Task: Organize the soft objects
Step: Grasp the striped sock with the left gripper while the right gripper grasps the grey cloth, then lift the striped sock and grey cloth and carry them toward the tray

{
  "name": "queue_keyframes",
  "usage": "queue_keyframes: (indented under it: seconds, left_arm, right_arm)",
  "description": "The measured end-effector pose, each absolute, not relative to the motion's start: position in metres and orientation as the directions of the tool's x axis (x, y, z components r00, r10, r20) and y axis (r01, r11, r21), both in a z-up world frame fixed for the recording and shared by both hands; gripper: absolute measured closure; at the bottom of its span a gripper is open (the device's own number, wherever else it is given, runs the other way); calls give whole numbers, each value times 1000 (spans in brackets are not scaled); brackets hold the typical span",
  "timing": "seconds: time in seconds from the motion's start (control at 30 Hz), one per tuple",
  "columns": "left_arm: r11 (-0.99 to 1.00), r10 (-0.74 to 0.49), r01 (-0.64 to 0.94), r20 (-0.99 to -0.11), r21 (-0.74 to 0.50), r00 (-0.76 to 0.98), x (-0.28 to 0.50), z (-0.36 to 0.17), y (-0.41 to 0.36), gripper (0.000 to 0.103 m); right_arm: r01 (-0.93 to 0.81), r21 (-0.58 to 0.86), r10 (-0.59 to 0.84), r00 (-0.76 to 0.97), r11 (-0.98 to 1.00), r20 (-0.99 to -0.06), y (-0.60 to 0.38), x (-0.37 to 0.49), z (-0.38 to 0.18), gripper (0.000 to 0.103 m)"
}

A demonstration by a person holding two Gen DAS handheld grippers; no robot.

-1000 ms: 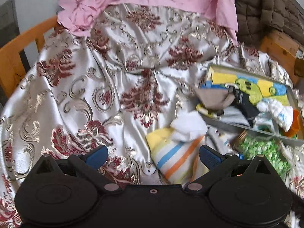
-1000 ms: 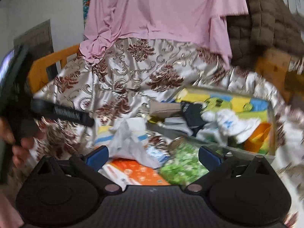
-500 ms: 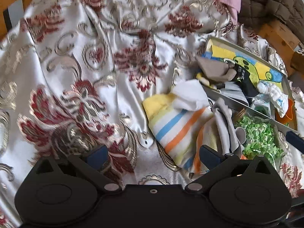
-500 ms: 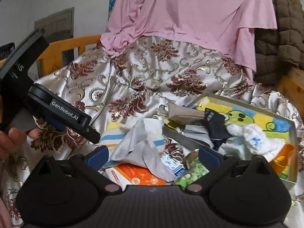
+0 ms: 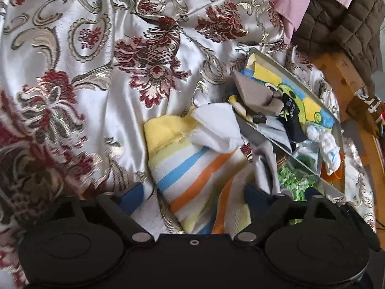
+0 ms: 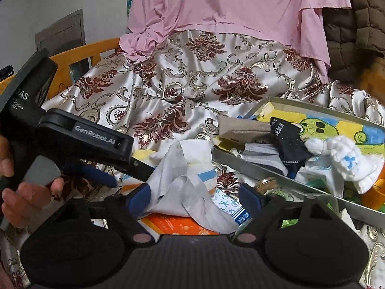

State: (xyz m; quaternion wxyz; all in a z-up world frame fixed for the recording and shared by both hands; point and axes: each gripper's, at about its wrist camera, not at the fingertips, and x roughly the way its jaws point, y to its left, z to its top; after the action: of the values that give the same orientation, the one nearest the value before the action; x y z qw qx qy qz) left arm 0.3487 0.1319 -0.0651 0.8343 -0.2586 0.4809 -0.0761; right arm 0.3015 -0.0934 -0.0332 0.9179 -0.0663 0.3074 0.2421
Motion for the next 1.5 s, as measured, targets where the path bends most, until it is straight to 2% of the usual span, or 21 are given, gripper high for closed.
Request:
queue_keyframes:
  seconds: [0.03, 0.1, 0.13, 0.17, 0.23, 0.33, 0.43, 0.57, 0.67, 0.9, 0.97, 1.0, 1.03, 1.07, 1.1, 1.13, 1.23, 1.37, 1.47, 1.5]
  left_arm:
    - [852, -388, -113, -760, -512, 521, 351, -67, 132, 30]
    - [850, -397, -106, -760, -516, 514, 353, -70, 132, 39]
    - [856, -388, -108, -767, -505, 511, 353, -71, 131, 49]
    - [860, -381, -110, -771, -498, 510, 352, -71, 131, 53]
    - [862, -374, -115, -773, -494, 512, 351, -70, 132, 60]
    - [862, -366, -130, -779, -490, 509, 351, -72, 134, 60]
    - [849, -376, -153, -784, -505, 494, 349, -74, 138, 47]
    - [887, -343, -121, -812, -445, 472, 345, -70, 131, 45]
    - [884, -360, -104, -807, -455, 467, 344, -70, 127, 34]
    - [857, -396, -95, -766, -506, 506, 353, -86, 127, 35]
    - [855, -402, -85, -757, -512, 515, 352, -86, 124, 41]
    - [862, -396, -75, -759, -501, 517, 352, -85, 122, 48]
    - [871, -384, -70, -763, -486, 520, 351, -84, 120, 56]
    - [878, -375, -65, -766, -474, 522, 351, -84, 119, 58]
    - [882, -369, -64, -768, -468, 523, 351, -83, 119, 62]
    - [884, -363, -68, -770, -463, 524, 351, -83, 118, 68]
    - [874, -365, -87, -765, -478, 531, 350, -82, 123, 79]
    - [862, -378, -80, -741, -500, 555, 346, -75, 125, 84]
    - [870, -380, -61, -743, -490, 551, 346, -73, 121, 83]
    - [869, -382, -63, -748, -490, 543, 347, -75, 120, 79]
  right_arm:
    - [-484, 27, 402, 693, 875, -598, -93, 303, -35, 23]
    - [-478, 29, 397, 694, 878, -601, -95, 304, -36, 26]
    - [-474, 23, 391, 697, 880, -601, -95, 304, -37, 29]
    - [-466, 10, 377, 704, 885, -602, -95, 303, -37, 32]
    - [-448, -8, 351, 713, 894, -607, -95, 305, -38, 46]
    - [-438, 13, 353, 705, 899, -615, -97, 307, -39, 49]
    - [-449, 38, 375, 693, 893, -615, -97, 307, -39, 49]
    - [-468, 58, 401, 679, 882, -615, -94, 308, -39, 48]
    - [-481, 65, 412, 665, 875, -623, -92, 310, -41, 48]
    - [-483, 88, 418, 635, 871, -650, -90, 318, -48, 47]
    - [-483, 97, 423, 631, 870, -650, -91, 319, -48, 47]
    - [-484, 98, 424, 631, 870, -650, -91, 319, -48, 48]
    - [-484, 97, 423, 630, 870, -651, -90, 319, -49, 53]
    - [-484, 97, 423, 630, 870, -651, -90, 318, -49, 58]
    - [-483, 94, 420, 630, 870, -654, -90, 318, -49, 71]
    - [-480, 85, 412, 633, 873, -655, -90, 318, -48, 78]
    - [-469, 76, 400, 645, 880, -651, -91, 317, -46, 90]
    - [-435, 51, 362, 673, 899, -645, -95, 317, -43, 93]
    - [-423, 62, 360, 676, 904, -643, -99, 317, -43, 95]
    - [-423, 61, 360, 677, 904, -641, -99, 316, -42, 95]
